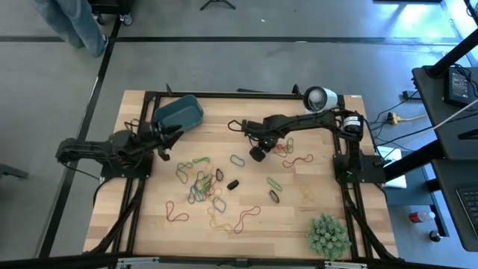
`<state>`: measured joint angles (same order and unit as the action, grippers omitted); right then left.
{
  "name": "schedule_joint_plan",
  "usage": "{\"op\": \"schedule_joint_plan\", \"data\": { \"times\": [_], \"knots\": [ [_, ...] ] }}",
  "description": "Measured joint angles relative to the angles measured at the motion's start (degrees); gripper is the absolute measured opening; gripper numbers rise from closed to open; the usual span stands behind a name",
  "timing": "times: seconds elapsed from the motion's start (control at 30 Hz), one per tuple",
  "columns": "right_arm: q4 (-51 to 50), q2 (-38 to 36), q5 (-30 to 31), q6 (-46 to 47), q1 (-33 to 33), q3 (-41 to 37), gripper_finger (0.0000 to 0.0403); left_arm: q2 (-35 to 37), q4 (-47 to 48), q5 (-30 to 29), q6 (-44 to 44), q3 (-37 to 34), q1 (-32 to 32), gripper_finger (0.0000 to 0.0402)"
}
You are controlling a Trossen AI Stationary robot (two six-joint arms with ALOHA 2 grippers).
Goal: Pick and place rubber bands into bin
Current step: Put the green rubber band into the bin
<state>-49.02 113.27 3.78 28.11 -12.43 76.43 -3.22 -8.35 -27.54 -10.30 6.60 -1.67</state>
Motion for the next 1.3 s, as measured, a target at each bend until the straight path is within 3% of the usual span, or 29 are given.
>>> {"op": "schedule_joint_plan", "data": {
  "times": [0.27, 0.7, 1.03, 1.3],
  "knots": [
    [-6.7, -0.2, 3.4, -4.3, -0.1, 16.9, 0.0002, -12.7, 7.2, -4.4, 11.5, 13.3, 0.0, 0.0141],
    [-5.9, -0.4, 16.5, -15.4, 3.5, 45.1, 0.0001, -36.6, 8.6, -4.1, 10.1, 29.7, 1.6, 0.0141],
    [-0.7, -0.5, 16.8, -21.1, 8.1, 48.8, 0.0000, -49.0, 10.7, 11.4, 7.0, 38.3, 9.0, 0.0141],
    [-0.5, -0.5, 17.1, -21.1, 10.9, 48.8, 0.0000, -53.1, 10.0, 12.9, 7.5, 39.3, 8.9, 0.0141]
  ]
}}
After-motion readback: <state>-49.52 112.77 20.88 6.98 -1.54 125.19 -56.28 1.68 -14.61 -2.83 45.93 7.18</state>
